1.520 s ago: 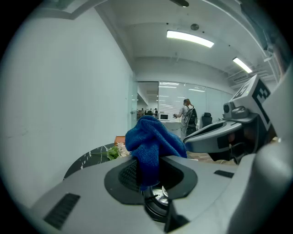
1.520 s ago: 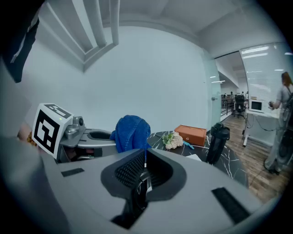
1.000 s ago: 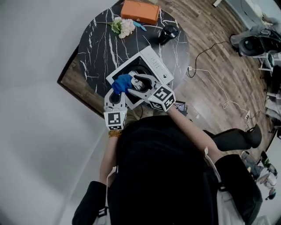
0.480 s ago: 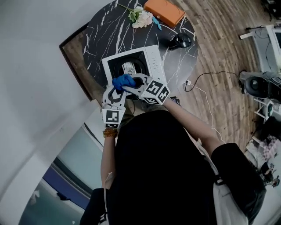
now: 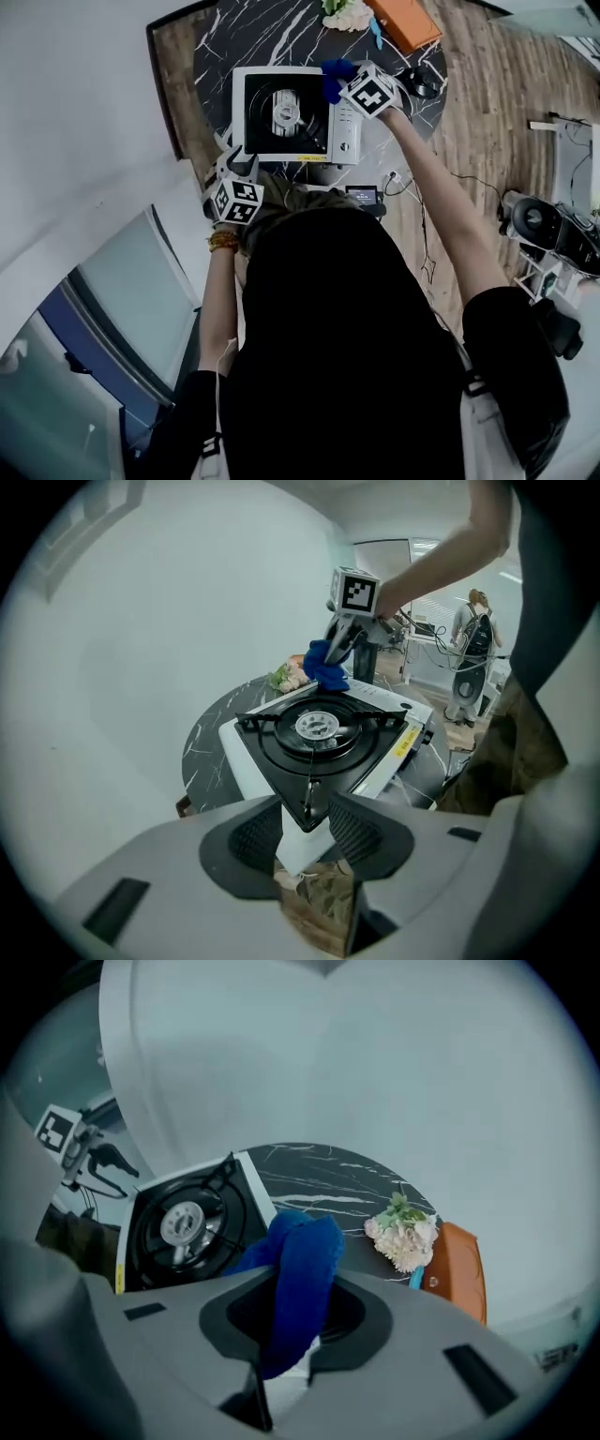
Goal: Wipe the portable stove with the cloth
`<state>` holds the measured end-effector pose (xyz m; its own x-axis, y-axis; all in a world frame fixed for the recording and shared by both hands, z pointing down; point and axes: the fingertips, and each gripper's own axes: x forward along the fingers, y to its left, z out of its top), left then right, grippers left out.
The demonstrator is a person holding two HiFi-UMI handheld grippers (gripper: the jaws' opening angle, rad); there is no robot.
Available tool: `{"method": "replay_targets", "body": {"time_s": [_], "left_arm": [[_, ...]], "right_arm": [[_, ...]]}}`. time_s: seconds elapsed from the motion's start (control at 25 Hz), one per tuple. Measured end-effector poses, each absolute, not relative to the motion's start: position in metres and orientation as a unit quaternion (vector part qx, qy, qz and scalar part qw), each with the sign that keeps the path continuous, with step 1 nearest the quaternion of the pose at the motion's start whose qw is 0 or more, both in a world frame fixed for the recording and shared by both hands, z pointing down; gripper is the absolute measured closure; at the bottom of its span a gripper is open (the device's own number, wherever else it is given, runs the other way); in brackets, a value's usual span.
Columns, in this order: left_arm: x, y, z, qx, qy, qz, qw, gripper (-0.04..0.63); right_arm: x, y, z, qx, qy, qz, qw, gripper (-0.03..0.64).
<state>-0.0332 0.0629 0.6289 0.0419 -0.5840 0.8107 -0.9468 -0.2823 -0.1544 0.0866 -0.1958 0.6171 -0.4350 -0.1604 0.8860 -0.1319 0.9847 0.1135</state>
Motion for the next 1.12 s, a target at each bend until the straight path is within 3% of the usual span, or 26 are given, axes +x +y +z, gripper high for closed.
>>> {"method": "replay_targets", "body": {"time_s": [0.16,0.4,0.84,1.12], "left_arm": [[-0.023,0.05,0.64,0.707,-0.502,0.445,0.225,0.442],[-0.025,0.042,0.653,0.68,-0.482,0.492,0.25,0.571],[-0.029,0.043,0.656,0.66,-0.435,0.548,0.273,0.578],[-0.021,0.035,0.661,0.665,-0.428,0.546,0.275,0.578]], "right_arm": [[0.07,-0.202,0.64,0.068,-0.827,-0.057,0.555,0.555],[0.065,-0.198,0.64,0.068,-0.825,-0.073,0.557,0.565],[0.079,-0.171,0.649,0.136,-0.816,-0.101,0.553,0.574],[0.098,-0.141,0.651,0.1,-0.818,-0.111,0.556,0.574]]}}
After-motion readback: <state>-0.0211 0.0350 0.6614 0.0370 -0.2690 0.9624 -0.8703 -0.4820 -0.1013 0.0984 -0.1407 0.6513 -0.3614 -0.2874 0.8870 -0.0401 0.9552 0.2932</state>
